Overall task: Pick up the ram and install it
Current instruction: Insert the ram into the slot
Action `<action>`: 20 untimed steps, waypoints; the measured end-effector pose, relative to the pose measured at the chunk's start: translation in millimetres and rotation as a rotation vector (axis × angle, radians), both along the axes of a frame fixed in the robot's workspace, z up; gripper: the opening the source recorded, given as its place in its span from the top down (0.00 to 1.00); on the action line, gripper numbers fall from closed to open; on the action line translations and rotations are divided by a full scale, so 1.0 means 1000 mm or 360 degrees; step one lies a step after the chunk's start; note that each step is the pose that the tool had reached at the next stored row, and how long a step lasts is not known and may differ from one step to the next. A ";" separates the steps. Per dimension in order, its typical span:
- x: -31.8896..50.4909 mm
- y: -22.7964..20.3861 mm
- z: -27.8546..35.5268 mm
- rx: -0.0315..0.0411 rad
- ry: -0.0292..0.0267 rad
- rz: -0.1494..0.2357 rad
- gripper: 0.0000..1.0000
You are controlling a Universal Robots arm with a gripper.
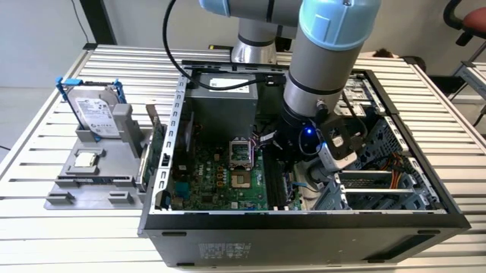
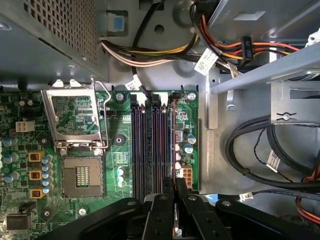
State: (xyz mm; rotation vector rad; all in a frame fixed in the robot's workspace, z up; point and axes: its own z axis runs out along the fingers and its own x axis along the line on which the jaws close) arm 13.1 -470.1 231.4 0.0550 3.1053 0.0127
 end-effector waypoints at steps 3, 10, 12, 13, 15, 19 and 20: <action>-0.0018 -0.0006 -0.0002 0.0000 -0.00009 0.0024 1.00; -0.0038 -0.0026 -0.0014 0.0000 -0.00017 0.0061 1.00; -0.0037 -0.0028 -0.0023 0.0000 -0.00016 0.0061 1.00; -0.0037 -0.0028 -0.0030 0.0000 -0.00016 0.0061 1.00; -0.0037 -0.0028 -0.0044 0.0000 -0.00015 0.0061 1.00; -0.0037 -0.0028 -0.0085 0.0000 -0.00016 0.0061 1.00; -0.0037 -0.0029 -0.0086 0.0000 -0.00014 0.0061 1.00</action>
